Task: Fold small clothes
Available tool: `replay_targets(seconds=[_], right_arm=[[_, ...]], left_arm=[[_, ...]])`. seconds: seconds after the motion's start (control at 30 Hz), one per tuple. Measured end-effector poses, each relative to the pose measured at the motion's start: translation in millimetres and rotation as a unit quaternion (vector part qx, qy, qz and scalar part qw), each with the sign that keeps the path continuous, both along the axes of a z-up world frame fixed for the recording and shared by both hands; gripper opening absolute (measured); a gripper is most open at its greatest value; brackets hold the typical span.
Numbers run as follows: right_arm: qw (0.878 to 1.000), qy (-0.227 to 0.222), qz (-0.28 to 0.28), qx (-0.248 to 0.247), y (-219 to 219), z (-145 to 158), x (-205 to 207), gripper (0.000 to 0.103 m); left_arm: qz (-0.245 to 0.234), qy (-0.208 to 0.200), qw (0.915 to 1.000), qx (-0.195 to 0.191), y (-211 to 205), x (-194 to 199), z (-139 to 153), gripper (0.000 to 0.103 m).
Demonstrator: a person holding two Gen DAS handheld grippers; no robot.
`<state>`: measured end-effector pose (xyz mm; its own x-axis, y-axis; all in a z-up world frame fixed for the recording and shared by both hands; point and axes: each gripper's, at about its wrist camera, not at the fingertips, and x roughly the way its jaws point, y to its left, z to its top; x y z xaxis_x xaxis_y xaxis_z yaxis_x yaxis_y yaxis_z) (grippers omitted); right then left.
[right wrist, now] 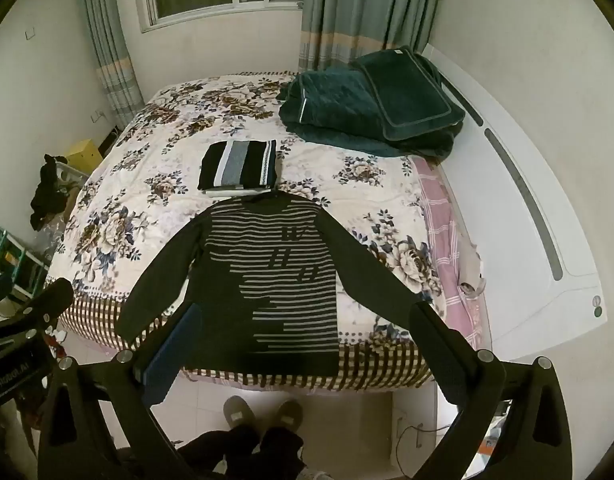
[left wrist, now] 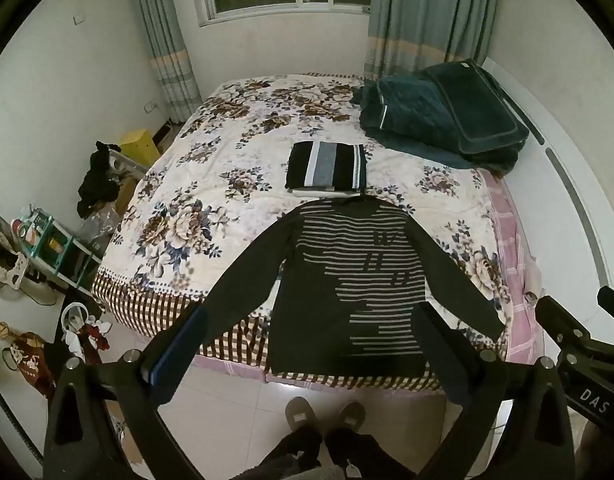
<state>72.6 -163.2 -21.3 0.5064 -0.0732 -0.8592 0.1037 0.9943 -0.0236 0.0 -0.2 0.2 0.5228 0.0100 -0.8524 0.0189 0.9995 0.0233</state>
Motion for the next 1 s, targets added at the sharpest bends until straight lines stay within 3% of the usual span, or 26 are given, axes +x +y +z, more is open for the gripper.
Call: replay_targets(seconds=[1.0], right_arm=[[1.0, -0.016, 0.001, -0.006, -5.2, 10.4, 7.2, 0.103]], left_arm=[[-0.004, -0.014, 0.9999, -0.002, -3.6, 9.6, 20.7, 0.103]])
